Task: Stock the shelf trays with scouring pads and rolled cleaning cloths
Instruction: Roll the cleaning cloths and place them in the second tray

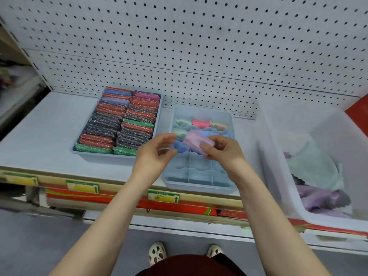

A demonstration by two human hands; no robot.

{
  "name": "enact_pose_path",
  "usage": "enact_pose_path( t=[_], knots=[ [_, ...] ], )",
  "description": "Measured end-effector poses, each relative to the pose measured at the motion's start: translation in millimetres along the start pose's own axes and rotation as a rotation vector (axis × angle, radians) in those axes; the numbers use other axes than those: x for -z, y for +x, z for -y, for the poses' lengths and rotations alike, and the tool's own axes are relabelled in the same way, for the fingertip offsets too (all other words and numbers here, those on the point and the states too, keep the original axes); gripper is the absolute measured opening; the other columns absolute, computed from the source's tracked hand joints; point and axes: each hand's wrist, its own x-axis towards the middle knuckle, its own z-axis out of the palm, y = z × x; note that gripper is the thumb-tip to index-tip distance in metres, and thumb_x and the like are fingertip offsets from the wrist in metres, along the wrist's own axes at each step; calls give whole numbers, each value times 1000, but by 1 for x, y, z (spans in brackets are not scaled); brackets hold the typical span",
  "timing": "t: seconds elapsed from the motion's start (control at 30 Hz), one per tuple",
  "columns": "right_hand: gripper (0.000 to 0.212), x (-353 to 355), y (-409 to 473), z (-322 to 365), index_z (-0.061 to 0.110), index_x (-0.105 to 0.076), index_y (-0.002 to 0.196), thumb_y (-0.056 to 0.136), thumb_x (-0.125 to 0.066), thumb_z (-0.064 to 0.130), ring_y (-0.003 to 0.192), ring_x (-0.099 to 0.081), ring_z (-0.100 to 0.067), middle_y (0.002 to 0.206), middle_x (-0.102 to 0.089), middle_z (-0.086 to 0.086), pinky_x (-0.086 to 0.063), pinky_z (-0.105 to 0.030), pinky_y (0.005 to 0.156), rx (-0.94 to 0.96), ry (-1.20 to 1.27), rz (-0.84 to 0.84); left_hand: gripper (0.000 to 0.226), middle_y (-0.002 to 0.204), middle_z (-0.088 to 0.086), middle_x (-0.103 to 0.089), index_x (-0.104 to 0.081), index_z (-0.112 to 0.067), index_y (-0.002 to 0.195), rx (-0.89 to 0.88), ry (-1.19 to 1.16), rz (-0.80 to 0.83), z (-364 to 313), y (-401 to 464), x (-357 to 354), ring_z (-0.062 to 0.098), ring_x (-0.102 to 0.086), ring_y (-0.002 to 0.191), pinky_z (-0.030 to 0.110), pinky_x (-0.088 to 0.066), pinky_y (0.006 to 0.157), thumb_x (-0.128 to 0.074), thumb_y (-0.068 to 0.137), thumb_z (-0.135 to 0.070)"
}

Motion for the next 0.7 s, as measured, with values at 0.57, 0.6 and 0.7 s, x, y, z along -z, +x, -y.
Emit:
enact_pose_path(
  t=[0.57, 0.6, 0.7],
  knots=[
    [14, -46, 15, -42, 25, -64, 82, 76, -72, 15, 78, -61, -15, 76, -66, 13, -44, -30, 68, 326, -803, 15, 37, 107, 7, -67, -70, -7, 114, -364, 672, 33, 45, -5, 12, 27, -57, 96, 31, -44, 82, -48, 91, -27],
    [16, -48, 18, -42, 27, -62, 80, 76, -71, 14, 76, -60, -16, 72, -63, 13, -41, -29, 65, 338, -814, 5, 39, 107, 6, -66, -70, -7, 114, -366, 669, 38, 46, -5, 12, 27, -57, 95, 32, -44, 82, -47, 91, -28],
    [18, -49, 22, -41, 27, -60, 78, 75, -71, 14, 72, -58, -15, 69, -59, 14, -38, -29, 62, 341, -811, 3, 38, 106, 7, -67, -70, -7, 114, -374, 660, 30, 48, -5, 11, 27, -56, 94, 28, -41, 82, -48, 91, -27]
  ],
)
